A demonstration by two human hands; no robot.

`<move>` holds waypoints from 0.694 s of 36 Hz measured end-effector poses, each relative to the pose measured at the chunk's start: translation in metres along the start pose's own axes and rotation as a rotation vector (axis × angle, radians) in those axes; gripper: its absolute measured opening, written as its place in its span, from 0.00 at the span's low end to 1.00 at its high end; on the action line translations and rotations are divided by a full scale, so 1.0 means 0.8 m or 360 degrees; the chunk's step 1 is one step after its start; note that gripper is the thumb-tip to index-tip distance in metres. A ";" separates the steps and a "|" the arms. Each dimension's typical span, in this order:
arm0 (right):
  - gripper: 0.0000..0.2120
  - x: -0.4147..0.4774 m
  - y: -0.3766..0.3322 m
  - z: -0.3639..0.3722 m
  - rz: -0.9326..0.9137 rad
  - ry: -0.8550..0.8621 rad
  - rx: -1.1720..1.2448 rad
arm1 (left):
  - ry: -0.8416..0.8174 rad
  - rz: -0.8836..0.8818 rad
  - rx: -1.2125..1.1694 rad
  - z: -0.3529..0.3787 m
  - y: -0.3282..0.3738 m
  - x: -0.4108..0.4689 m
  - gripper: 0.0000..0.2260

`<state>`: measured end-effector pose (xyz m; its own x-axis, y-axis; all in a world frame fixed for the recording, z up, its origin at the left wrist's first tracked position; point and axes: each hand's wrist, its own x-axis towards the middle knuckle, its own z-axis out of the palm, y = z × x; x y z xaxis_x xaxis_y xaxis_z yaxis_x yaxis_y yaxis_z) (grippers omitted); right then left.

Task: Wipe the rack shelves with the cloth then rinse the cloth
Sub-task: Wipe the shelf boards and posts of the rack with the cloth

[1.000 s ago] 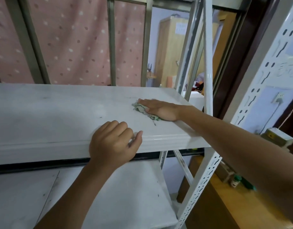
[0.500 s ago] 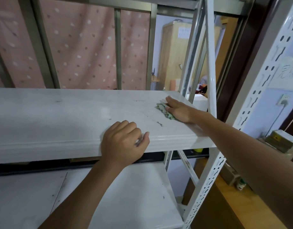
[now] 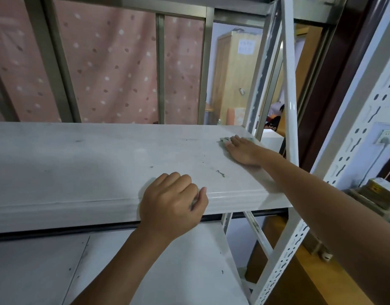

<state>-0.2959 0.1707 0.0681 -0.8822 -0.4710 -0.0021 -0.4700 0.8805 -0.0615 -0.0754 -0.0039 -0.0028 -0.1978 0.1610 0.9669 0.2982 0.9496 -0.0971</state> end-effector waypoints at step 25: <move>0.29 0.041 -0.088 -0.021 -0.0349 -0.0355 0.0657 | -0.0077 -0.0094 -0.0071 -0.006 0.004 0.000 0.20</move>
<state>-0.2925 0.0944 0.0891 -0.7153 -0.6814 -0.1550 -0.5518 0.6868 -0.4731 -0.0696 -0.0020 -0.0021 -0.2607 0.1188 0.9581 0.3255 0.9451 -0.0286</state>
